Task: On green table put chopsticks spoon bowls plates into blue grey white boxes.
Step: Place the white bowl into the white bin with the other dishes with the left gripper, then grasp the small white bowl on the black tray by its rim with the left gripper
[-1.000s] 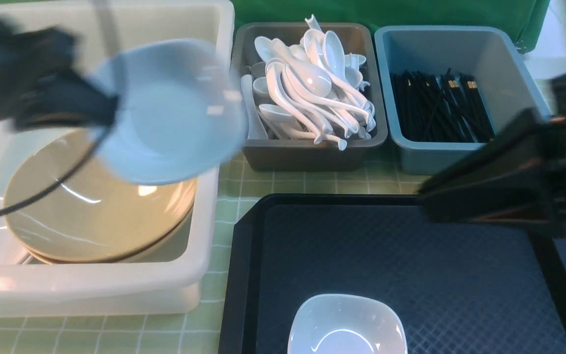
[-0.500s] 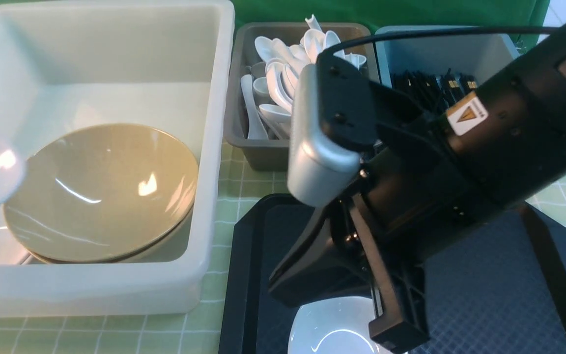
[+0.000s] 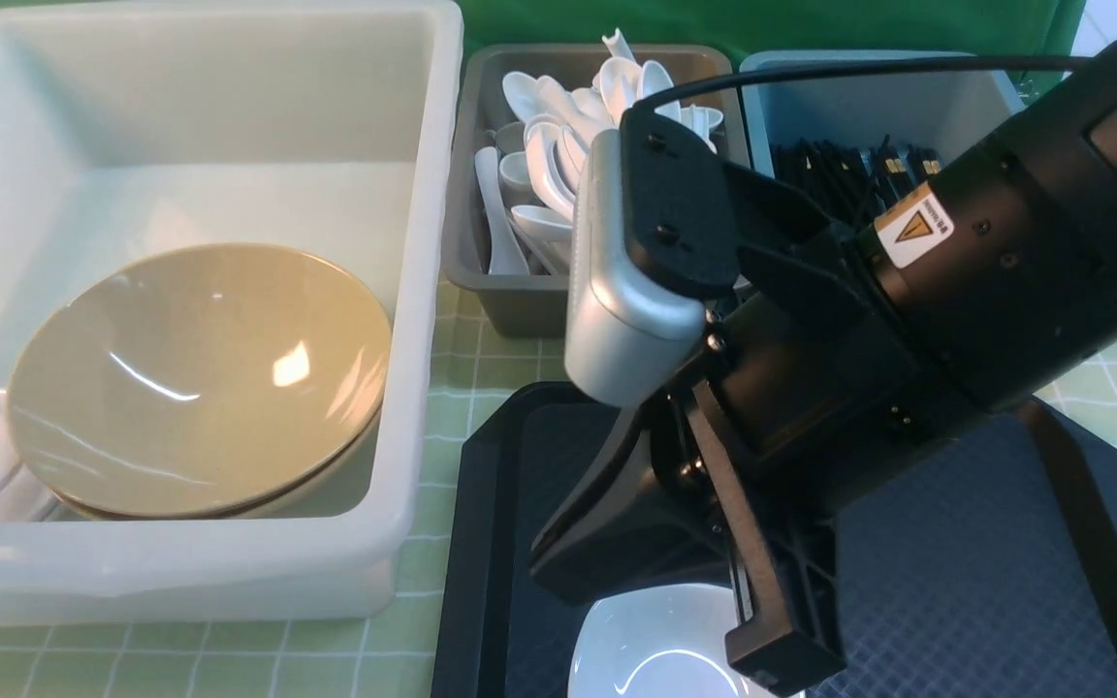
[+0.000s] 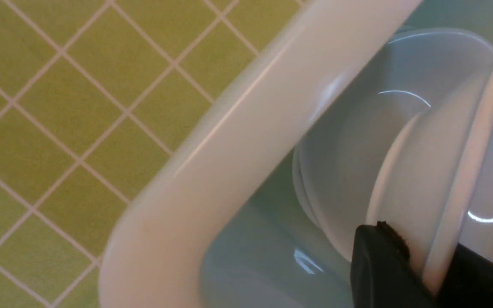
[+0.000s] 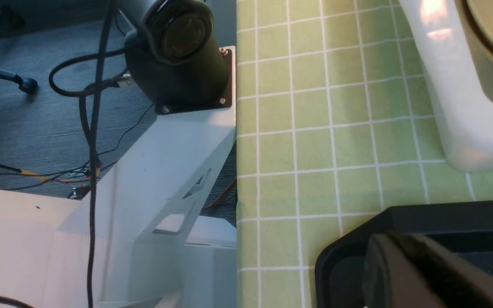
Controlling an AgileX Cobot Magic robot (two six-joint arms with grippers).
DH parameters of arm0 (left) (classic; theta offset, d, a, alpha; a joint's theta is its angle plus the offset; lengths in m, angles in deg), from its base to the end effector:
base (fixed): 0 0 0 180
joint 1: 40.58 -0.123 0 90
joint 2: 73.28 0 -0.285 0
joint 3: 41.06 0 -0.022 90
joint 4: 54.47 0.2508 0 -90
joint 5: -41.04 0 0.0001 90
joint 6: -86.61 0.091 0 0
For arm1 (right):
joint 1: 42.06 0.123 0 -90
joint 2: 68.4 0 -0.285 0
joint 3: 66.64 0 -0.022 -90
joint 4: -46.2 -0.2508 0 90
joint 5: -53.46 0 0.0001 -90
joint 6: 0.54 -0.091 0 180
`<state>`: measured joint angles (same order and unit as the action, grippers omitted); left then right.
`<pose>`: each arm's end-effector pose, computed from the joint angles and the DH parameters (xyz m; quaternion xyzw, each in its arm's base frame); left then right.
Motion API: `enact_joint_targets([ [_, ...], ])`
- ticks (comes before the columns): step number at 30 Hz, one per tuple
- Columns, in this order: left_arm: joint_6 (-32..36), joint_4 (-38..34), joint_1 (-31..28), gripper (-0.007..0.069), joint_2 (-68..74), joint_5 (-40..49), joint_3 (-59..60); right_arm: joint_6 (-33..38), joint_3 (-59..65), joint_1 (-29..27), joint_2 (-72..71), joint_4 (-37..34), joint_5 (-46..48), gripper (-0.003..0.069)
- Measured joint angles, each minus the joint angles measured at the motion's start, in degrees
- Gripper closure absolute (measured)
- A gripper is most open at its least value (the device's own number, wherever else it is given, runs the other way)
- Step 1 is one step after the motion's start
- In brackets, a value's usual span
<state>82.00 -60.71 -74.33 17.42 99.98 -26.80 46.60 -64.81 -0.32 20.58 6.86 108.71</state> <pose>0.2348 0.1467 0.2775 -0.3449 0.9268 -0.0133 0.1479 0.1900 0.2331 0.3678 -0.5572 0.7150 0.3072 0.2896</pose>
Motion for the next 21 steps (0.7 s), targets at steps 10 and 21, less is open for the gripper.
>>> enact_joint_targets([
  [10, -4.84, 6.61, 5.41, 0.0417, 0.98, -0.88, 0.0, 0.17, 0.0, 0.0, 0.0, 0.0, 0.0, 0.0612],
  [21, -14.46, 18.87, 12.24, -0.0006, -2.06, 7.36, -3.53, -2.53, 0.0, -2.41, -0.32, 2.17, 0.53, 0.0612],
])
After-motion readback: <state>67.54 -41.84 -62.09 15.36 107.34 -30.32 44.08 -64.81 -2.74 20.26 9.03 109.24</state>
